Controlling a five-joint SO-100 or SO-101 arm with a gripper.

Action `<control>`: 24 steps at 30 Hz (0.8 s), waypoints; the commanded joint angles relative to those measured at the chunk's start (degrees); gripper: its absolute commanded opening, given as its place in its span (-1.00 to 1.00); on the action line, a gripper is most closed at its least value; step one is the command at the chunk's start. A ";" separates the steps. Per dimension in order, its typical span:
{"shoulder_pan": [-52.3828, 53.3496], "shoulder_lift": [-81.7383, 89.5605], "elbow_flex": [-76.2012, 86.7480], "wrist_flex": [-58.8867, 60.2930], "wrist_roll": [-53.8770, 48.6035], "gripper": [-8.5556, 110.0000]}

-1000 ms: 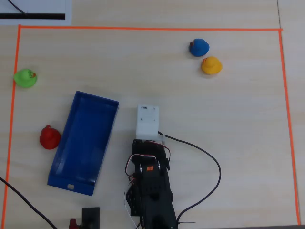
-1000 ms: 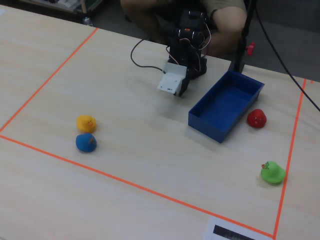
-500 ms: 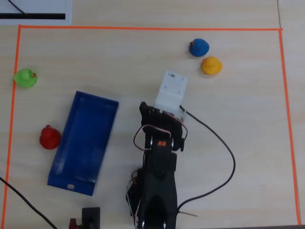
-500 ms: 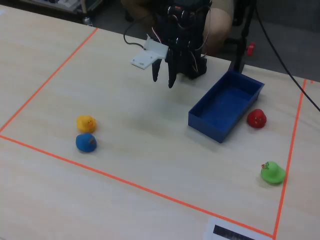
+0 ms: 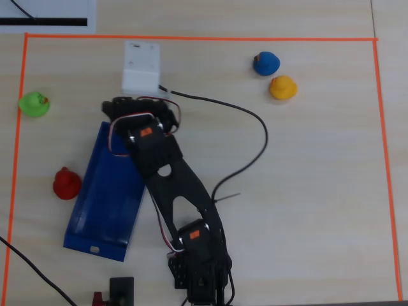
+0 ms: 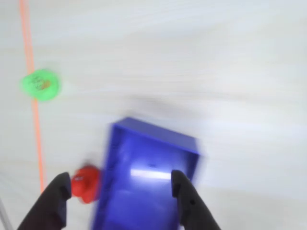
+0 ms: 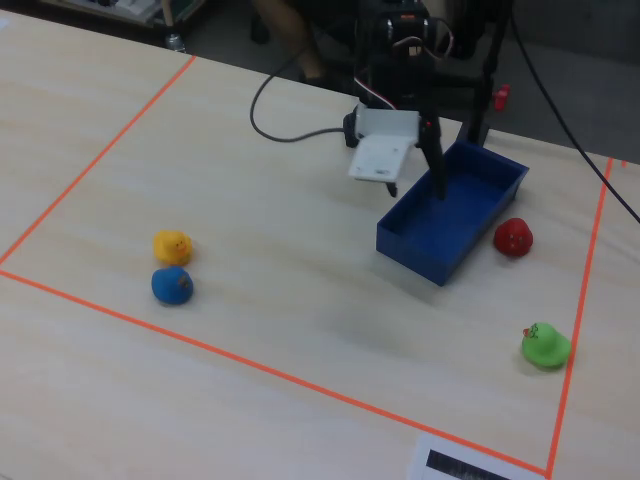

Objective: Grasp green duck and put it into box.

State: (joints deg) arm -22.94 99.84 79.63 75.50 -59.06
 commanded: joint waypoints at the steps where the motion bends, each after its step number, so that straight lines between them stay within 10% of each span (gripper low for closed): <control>1: -8.44 -10.99 -16.00 -1.58 4.22 -0.38; 24: -17.23 -61.35 -69.61 -3.43 6.50 -0.36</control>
State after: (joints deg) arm -41.22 38.50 14.85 75.50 -52.56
